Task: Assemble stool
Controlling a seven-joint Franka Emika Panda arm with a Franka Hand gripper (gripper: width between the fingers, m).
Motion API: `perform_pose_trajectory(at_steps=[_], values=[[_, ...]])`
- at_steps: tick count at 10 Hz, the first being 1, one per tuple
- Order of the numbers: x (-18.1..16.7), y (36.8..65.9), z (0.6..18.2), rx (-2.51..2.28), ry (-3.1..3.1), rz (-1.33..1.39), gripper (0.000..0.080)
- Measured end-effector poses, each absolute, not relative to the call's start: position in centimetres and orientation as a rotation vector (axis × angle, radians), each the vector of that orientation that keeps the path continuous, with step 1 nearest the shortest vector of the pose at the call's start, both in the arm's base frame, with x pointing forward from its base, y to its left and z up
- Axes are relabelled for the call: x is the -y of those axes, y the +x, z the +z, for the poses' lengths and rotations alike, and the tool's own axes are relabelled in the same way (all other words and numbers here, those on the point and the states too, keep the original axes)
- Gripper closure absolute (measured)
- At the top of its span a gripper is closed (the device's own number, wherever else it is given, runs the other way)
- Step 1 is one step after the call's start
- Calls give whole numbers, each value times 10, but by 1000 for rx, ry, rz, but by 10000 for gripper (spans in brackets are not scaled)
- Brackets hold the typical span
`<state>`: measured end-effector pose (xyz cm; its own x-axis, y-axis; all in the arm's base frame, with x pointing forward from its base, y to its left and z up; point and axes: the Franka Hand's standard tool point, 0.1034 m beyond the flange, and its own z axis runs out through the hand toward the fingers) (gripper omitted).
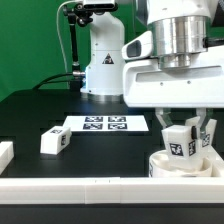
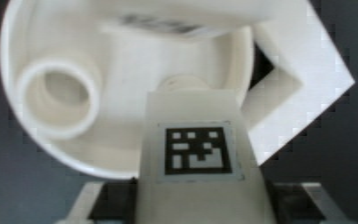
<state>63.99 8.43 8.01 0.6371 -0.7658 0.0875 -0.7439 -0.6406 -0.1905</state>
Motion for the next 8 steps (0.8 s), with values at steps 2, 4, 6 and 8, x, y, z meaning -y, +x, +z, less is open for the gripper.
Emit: perform_pose_trajectory(at_steps=[2,4,6,8], values=[[-94,638,79,-1487,-2573,-206,459],[-98,636,78,-1680,-2425,-172,459],[-100,636,77,-1837,-2278,-148,459],[-104,635,77,-2038,-2070,-99,459]])
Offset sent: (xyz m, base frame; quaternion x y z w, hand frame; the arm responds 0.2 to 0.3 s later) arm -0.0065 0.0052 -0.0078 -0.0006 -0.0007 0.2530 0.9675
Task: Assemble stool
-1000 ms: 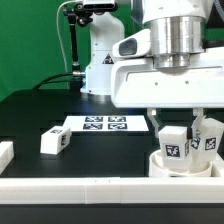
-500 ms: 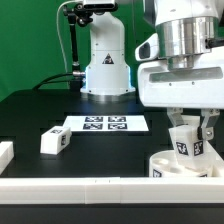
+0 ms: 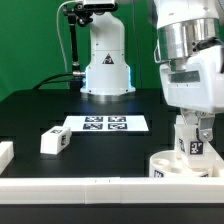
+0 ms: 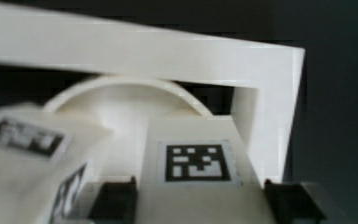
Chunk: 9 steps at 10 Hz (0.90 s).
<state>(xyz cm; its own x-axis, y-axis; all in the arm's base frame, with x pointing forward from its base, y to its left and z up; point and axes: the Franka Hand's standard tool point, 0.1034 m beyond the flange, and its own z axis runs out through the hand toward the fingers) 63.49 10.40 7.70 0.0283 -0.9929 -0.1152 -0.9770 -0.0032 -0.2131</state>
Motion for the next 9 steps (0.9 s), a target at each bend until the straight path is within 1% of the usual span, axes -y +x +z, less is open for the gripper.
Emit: perform_pose_trajectory(at_steps=[4,5,6,7,8,9], values=[[-103,635,77,-2165,-1909,-59,459],[-103,635,77,-2157,-1919,-60,359],[-103,635,78,-2152,-1923,-62,232],[-101,637,83,-2106,-1975,-56,232],[-98,641,95,-2048,-2016,-78,168],[-95,645,103,-2008,-2038,-95,168]])
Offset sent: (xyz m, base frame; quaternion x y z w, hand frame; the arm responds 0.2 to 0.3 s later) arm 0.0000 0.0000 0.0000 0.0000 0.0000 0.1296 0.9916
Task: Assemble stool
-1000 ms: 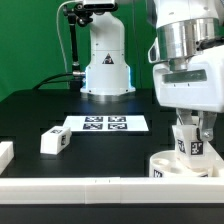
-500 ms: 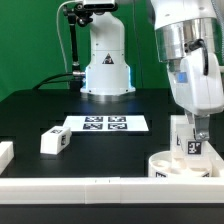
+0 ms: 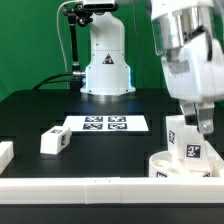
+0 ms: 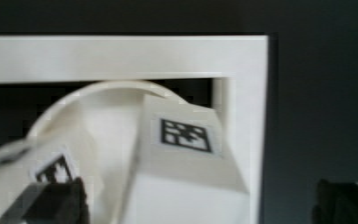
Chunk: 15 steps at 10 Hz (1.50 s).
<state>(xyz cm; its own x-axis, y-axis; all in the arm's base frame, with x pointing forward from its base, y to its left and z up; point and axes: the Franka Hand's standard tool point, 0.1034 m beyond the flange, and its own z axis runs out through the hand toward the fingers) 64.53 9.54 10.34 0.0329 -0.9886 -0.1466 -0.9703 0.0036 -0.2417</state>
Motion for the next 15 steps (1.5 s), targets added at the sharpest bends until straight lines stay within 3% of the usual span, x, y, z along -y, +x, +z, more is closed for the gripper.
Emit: perform_pose_trajectory(at_steps=[4,8,13,15], values=[[-95,645,102,-1720,-2314,-147,151],[-89,656,109,-1001,-2784,-176,151],[-87,658,110,-522,-2940,-234,151],[-87,658,109,-99,-3032,-287,151]])
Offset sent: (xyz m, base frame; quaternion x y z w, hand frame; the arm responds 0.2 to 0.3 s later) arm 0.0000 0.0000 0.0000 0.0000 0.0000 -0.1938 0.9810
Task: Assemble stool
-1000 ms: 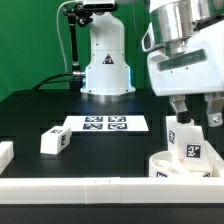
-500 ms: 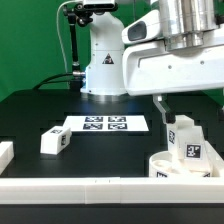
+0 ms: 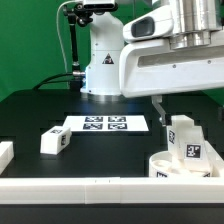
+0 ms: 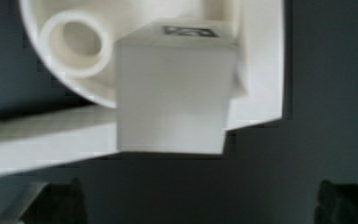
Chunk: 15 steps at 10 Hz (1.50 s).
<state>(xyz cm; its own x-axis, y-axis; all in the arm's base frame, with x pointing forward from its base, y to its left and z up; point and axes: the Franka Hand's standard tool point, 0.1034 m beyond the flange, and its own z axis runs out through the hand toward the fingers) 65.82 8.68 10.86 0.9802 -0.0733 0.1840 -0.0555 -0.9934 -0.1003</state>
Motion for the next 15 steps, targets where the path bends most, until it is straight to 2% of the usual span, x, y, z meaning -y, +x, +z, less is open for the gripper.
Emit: perform_pose_trajectory(at_steps=[3,8,12,15], values=[[-91,656,108,355,-3049,-293,151],[-85,652,108,727,-3030,-313,151],[-92,643,100,1354,-2890,-204,151],[-93,641,96,1533,-2823,-194,151]])
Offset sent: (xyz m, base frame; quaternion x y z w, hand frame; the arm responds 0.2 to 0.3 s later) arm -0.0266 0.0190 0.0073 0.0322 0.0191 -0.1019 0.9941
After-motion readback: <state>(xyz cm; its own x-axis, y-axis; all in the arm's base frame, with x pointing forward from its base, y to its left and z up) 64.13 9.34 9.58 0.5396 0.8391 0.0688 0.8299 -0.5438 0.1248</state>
